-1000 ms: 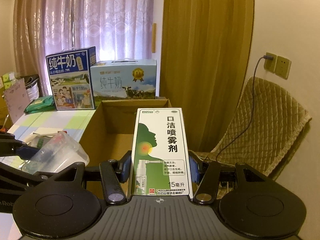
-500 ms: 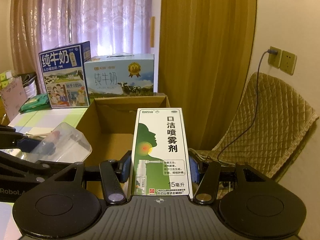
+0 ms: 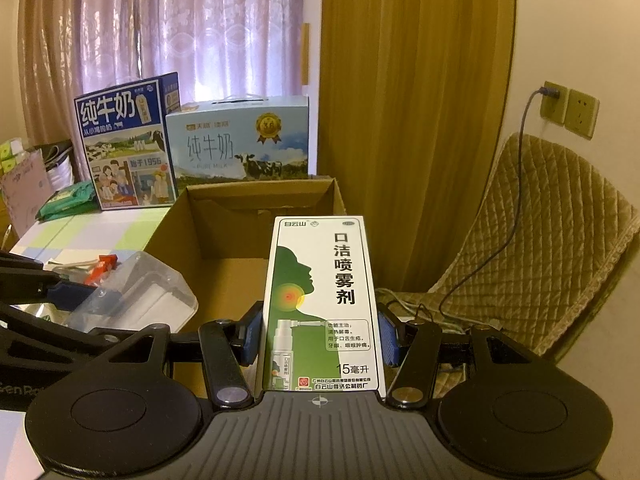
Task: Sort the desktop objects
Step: 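Release the tray into the cardboard box with the left tool while the right tool drops the spray box in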
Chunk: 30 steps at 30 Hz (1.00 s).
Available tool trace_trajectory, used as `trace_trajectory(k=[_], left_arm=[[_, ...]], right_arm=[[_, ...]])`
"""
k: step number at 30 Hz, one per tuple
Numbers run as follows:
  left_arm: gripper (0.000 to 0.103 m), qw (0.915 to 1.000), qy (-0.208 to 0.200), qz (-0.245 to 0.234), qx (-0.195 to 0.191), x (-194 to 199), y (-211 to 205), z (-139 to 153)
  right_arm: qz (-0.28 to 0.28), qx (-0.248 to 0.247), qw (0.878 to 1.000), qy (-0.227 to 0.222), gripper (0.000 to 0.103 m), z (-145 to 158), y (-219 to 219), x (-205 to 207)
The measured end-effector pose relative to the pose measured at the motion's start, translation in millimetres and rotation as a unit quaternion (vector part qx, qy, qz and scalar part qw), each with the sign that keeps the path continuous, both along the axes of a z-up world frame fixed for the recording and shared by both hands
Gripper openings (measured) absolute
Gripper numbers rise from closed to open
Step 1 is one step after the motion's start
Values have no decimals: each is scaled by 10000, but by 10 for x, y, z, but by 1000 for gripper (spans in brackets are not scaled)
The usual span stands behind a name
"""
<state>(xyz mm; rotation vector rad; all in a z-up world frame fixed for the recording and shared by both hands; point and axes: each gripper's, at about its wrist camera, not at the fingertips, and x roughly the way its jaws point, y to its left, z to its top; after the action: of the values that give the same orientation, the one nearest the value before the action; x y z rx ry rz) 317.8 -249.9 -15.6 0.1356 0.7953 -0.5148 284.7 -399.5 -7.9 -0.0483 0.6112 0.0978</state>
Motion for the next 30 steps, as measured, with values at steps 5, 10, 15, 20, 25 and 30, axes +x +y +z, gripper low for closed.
trace_trajectory(k=[5,10,15,20,25,30], left_arm=[[61,9999,-64,123,59,-31,104,23],[61,9996,-122,239,87,-136,285,48],[61,9992,-150,375,45,-228,436,86],[61,9989,-159,444,4,-275,516,96],[61,9986,-160,501,-43,-289,573,98],[61,9983,-132,559,-82,-310,633,68]], right_arm=[[-16,-1,10000,-10,53,-3,-8,-3],[-38,44,10000,11,53,-17,-11,-19],[19,61,10000,14,53,-8,45,-34],[80,85,9999,16,53,5,105,-1],[147,144,9998,48,53,-17,153,61],[138,537,9985,-36,60,-26,133,117]])
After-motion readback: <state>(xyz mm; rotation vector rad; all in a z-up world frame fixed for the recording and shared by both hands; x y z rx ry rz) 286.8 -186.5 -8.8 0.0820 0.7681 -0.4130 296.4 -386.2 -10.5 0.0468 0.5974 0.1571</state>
